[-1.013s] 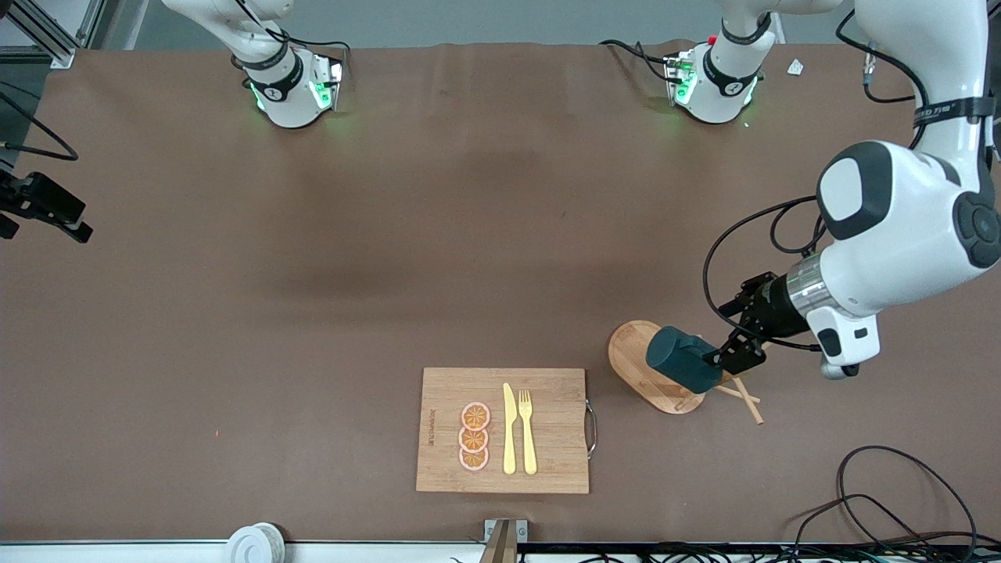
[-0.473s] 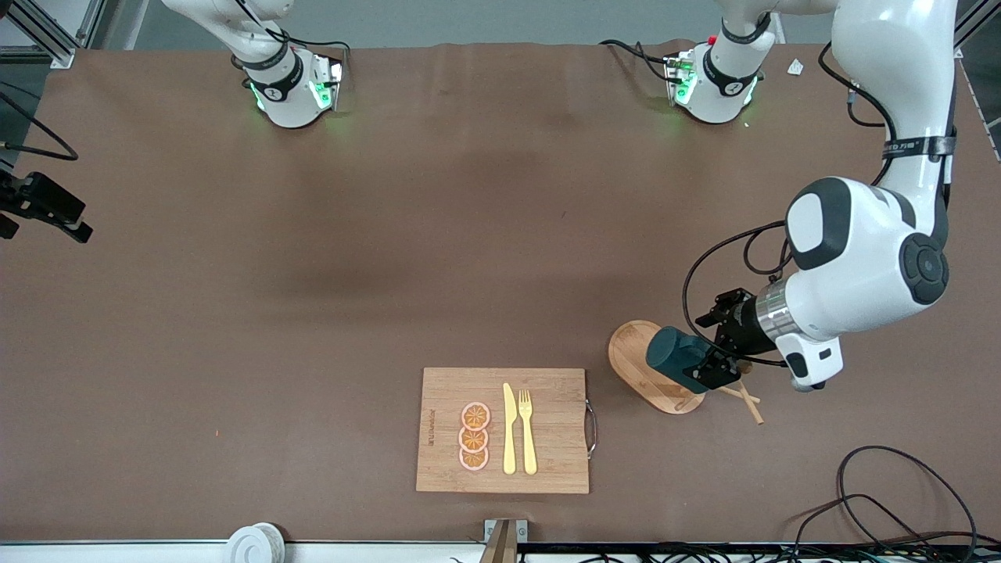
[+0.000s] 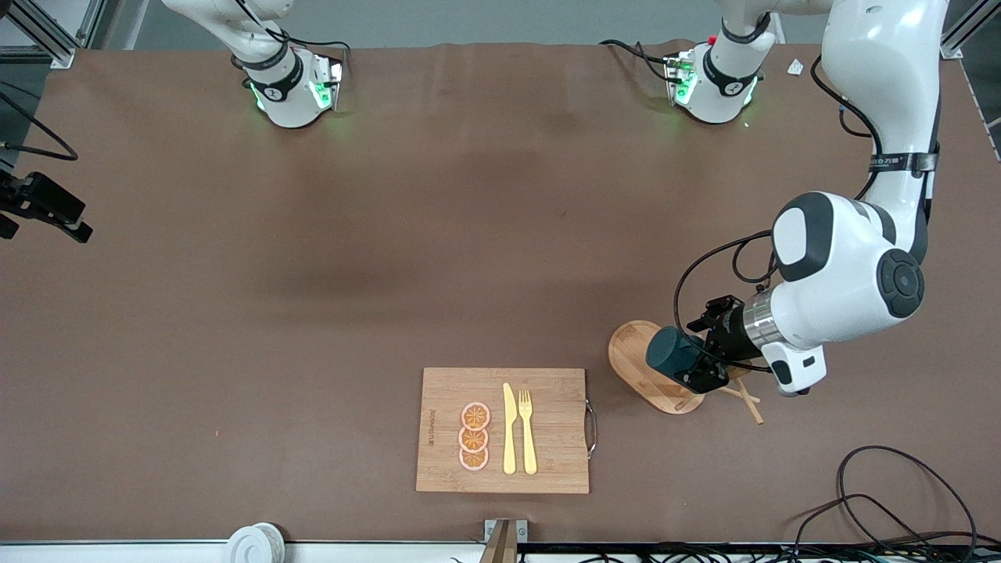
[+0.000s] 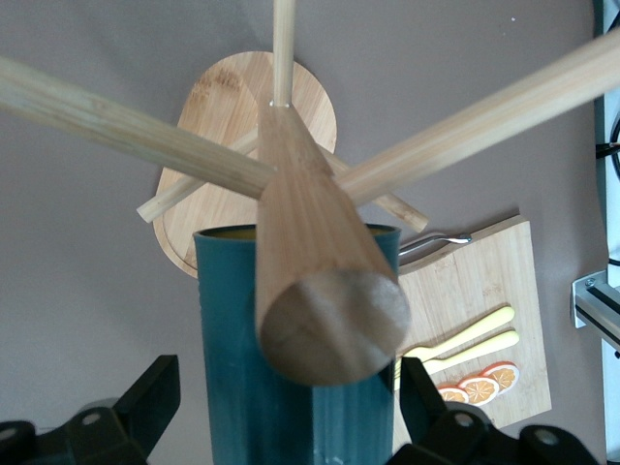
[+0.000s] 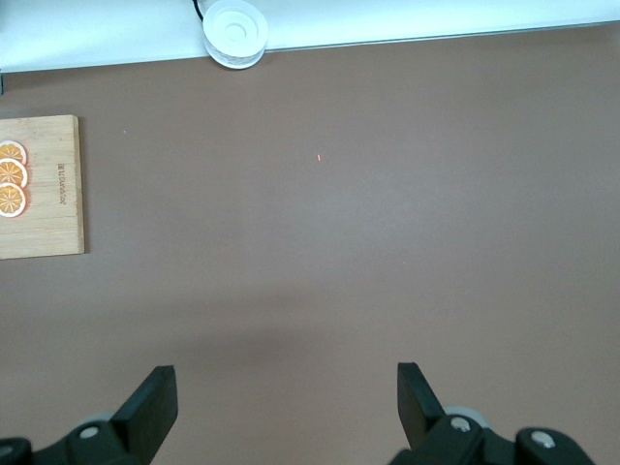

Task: Transfer cup from left to right arm and place
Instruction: 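Close the left gripper on the teal mug body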

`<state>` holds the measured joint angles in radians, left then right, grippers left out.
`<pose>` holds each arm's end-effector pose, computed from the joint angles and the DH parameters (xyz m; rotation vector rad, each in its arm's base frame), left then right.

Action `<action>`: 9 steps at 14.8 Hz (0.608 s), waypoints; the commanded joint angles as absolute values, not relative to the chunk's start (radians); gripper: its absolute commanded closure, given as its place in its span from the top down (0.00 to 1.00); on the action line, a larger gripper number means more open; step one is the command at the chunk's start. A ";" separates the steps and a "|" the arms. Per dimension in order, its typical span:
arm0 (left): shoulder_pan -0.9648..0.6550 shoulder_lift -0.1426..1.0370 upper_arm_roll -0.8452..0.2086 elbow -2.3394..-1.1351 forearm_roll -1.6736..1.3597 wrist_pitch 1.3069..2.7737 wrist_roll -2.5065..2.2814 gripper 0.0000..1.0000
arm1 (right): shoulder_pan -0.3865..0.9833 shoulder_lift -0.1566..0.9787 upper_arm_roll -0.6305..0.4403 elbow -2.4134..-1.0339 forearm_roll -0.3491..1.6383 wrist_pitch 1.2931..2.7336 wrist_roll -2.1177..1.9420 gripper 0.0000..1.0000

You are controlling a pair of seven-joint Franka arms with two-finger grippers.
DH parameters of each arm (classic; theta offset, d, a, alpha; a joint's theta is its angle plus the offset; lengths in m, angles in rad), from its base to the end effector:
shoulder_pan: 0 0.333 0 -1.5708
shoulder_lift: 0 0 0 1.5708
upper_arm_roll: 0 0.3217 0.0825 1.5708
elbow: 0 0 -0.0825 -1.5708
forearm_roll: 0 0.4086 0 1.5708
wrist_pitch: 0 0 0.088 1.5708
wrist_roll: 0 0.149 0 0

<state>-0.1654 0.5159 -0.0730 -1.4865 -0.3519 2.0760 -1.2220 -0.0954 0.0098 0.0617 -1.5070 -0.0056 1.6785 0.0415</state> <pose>0.7110 -0.1965 0.3408 2.3641 1.5404 -0.2550 0.5997 -0.0212 0.6254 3.1248 -0.1174 0.2534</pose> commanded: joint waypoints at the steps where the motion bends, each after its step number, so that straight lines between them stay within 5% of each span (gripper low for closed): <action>1: -0.169 0.534 -0.071 -1.462 -0.385 2.075 -1.233 0.97 | -0.121 0.012 0.081 -1.496 -0.005 1.671 0.043 1.00; 5: -0.169 0.537 -0.071 -1.463 -0.385 2.075 -1.232 0.85 | -0.121 0.012 0.081 -1.496 -0.005 1.671 0.044 1.00; 9: -0.158 0.532 -0.071 -1.462 -0.382 2.074 -1.221 0.53 | -0.121 0.012 0.081 -1.496 -0.005 1.671 0.044 1.00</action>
<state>-0.1639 0.5253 -0.0730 -1.4828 -0.3715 2.0765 -1.2220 -0.0954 0.0098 0.0616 -1.5070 -0.0056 1.6785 0.0416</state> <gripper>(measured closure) 0.159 0.000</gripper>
